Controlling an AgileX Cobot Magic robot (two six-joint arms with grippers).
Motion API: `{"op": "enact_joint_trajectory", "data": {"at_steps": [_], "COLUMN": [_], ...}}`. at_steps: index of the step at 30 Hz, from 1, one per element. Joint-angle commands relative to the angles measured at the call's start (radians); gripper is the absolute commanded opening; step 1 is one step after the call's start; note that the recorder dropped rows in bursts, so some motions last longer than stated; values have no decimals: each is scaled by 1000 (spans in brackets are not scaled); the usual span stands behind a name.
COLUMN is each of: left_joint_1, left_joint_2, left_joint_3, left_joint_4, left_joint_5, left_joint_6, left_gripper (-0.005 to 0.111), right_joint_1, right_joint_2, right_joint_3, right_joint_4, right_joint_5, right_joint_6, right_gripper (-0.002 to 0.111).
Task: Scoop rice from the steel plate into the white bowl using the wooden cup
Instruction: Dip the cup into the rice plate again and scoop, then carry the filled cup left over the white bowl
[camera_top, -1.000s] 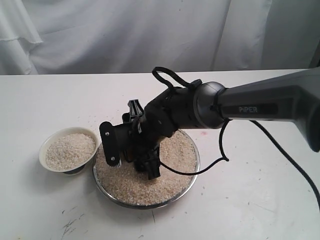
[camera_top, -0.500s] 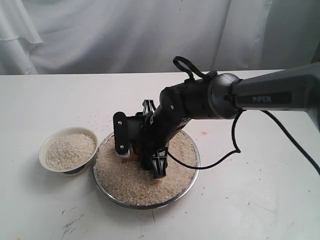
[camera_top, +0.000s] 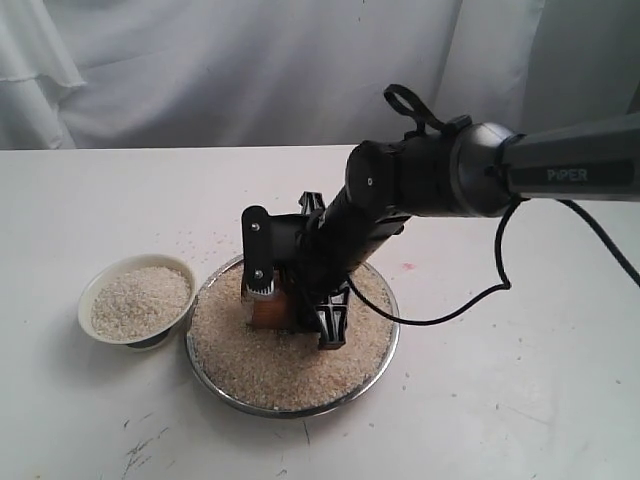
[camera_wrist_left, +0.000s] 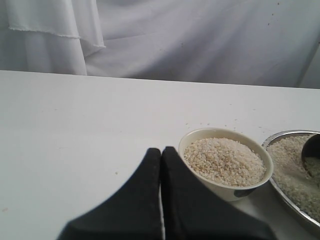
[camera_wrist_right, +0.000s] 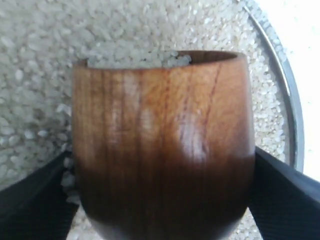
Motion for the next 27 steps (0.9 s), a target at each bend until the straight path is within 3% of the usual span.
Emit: {"op": "enact_joint_trajectory", "data": {"at_steps": [1, 8, 20, 27], "left_joint_1": [-2, -2, -2, -2], "left_joint_2": [-5, -5, -5, -5], "left_joint_3": [5, 5, 5, 5], "left_joint_4": [-1, -1, -1, -1], "left_joint_5": [-6, -6, -6, -6], "left_joint_6": [-3, -3, -3, -3], "left_gripper": [0, 0, 0, 0], "right_joint_1": [-11, -11, -2, 18], "right_joint_2": [-41, -69, -79, -69], "right_joint_3": [1, 1, -1, -36], "right_joint_4": [31, 50, 295, 324], "right_joint_5": [-10, -23, -67, -99], "right_joint_6": [-23, -46, -259, -272], "right_gripper": [0, 0, 0, 0]}}
